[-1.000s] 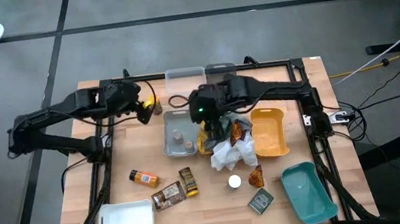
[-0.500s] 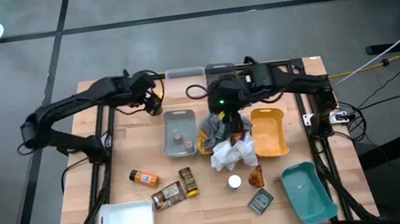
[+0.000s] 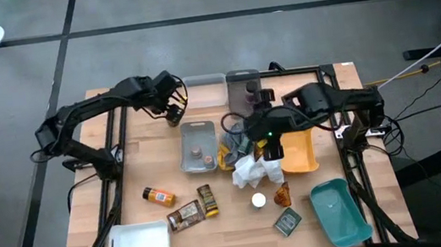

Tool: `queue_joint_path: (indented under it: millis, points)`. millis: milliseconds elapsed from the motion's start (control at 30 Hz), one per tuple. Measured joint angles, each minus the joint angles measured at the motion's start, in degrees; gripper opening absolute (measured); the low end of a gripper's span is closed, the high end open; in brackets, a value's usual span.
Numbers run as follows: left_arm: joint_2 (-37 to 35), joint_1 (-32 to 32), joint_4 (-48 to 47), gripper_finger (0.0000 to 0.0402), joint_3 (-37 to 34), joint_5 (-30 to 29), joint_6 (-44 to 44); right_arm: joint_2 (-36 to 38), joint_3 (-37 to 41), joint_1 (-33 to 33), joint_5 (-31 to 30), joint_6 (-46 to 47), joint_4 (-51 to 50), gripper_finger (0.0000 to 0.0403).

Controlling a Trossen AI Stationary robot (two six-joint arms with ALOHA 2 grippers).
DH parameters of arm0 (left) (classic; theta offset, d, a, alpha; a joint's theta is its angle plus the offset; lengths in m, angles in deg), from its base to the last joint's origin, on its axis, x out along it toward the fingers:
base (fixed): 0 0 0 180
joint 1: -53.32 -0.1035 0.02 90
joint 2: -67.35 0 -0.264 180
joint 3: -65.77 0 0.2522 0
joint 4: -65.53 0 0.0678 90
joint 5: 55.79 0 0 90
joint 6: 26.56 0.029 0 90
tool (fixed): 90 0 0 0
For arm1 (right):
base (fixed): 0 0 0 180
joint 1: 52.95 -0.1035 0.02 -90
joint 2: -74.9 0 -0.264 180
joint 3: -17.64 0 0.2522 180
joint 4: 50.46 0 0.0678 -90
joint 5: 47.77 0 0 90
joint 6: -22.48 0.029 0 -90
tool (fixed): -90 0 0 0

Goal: Sort spices by type
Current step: Put the top yellow seasoning bottle into the transparent bin

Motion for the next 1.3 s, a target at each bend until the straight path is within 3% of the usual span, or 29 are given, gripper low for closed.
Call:
queue_joint_path:
  millis: [1300]
  points:
    - [3.85,-2.91,0.55,0.0260,0.02,2.55,0.64,-0.08,0.00,-1.50,0.16,0.21,0.07,0.0234]
